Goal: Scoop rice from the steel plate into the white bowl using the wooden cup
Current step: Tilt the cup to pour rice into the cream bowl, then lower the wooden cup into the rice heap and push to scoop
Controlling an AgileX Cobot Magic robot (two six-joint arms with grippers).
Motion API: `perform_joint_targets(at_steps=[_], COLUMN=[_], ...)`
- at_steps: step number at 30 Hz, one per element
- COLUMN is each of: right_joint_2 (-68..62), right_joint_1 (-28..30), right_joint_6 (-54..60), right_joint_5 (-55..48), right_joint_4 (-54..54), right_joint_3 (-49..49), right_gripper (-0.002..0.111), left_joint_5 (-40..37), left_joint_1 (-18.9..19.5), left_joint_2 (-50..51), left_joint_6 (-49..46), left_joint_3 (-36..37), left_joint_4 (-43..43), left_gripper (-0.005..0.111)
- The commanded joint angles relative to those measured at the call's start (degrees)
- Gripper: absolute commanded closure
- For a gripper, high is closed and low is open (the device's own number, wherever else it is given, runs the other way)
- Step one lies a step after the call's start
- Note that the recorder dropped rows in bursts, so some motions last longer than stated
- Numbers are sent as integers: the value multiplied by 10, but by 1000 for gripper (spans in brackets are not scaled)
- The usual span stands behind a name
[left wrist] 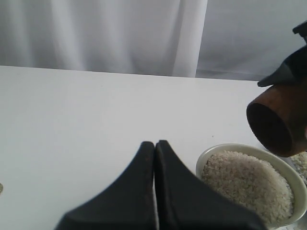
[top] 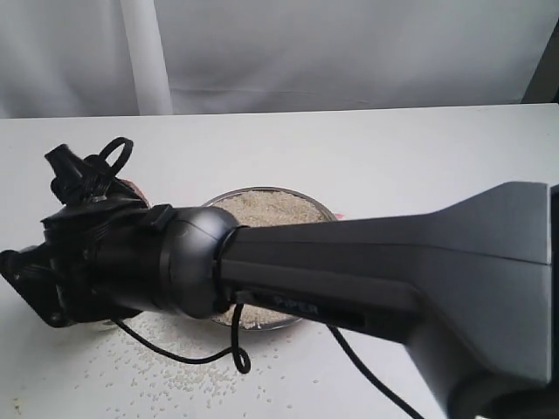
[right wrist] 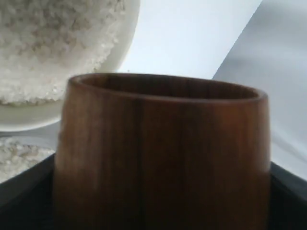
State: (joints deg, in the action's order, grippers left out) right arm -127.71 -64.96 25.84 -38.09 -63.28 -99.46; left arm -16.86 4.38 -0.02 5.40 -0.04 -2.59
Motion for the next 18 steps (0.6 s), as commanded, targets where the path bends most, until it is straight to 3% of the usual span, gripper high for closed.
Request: perform_joint_targets(at_steps=[1, 10, 18], right_joint_2=[50, 160, 147], right_joint_1=[16, 81, 158], right_joint_6=[-76, -83, -79], right_joint_5=[-9, -10, -27], right_joint_4=[42, 48, 40], right_joint_3=[6, 151, 195], right_gripper=[108, 108, 108], left_joint_5=[6, 6, 6], left_joint_1=[-4, -4, -4], left_joint_2=[0, 0, 0], left_joint_6=[1, 1, 1], left_joint_3=[0, 0, 0], left_joint_4=[1, 1, 1], left_gripper=[107, 107, 107])
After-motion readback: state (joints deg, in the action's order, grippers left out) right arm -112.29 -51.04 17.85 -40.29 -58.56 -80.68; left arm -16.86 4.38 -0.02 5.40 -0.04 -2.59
